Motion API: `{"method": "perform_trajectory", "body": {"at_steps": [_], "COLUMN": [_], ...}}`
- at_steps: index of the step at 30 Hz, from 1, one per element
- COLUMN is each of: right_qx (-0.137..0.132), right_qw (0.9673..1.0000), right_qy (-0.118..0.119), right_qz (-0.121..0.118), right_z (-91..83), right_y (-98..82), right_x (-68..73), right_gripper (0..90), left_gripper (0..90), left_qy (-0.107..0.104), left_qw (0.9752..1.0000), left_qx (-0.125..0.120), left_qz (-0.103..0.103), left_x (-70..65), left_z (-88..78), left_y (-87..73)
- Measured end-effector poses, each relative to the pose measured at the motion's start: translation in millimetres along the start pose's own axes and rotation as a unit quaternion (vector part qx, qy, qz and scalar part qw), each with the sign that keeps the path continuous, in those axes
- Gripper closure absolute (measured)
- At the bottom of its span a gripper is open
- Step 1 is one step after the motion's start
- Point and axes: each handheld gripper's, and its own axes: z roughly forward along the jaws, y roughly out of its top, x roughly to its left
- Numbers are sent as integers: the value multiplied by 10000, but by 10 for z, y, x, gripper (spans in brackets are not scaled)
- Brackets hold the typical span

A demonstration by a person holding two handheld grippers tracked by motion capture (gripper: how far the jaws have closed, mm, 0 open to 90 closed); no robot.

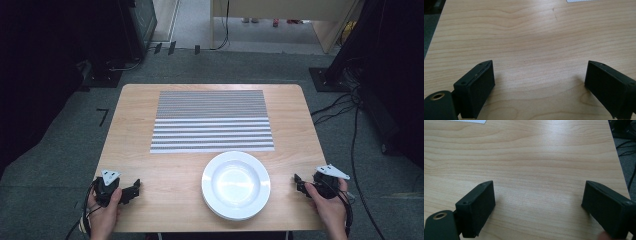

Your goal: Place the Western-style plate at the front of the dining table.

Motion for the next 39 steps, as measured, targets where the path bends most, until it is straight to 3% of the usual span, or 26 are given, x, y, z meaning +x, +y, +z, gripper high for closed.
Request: {"method": "perform_trajectory", "body": {"at_steps": [5,16,20,25,29,34,37,39], "right_qx": [17,56,22,-52,-131,-294,-416,-458], "right_qw": [10000,9997,9986,9976,9975,9979,9977,9974], "right_qy": [-11,-123,-236,-301,-282,-269,-285,-281], "right_qz": [20,208,483,615,628,512,456,476], "right_z": [14,8,-4,-34,-65,-111,-145,-168], "right_y": [13,63,90,111,141,165,168,174], "right_x": [13,74,96,103,146,234,279,304], "right_gripper": [93,96,98,101,102,153,225,224], "left_gripper": [95,95,95,95,95,95,95,95], "left_qy": [54,-379,-535,-661,-662,-843,-1087,-1312], "left_qw": [10000,9985,9968,9951,9946,9927,9912,9892], "left_qx": [60,-78,-84,-155,-332,-492,-468,-455], "left_qz": [-49,396,593,726,724,714,596,477], "left_x": [-54,-478,-671,-826,-907,-1032,-1107,-1157], "left_z": [-6,-8,25,15,-16,-52,-53,-65], "left_y": [20,95,106,130,176,215,237,255]}}
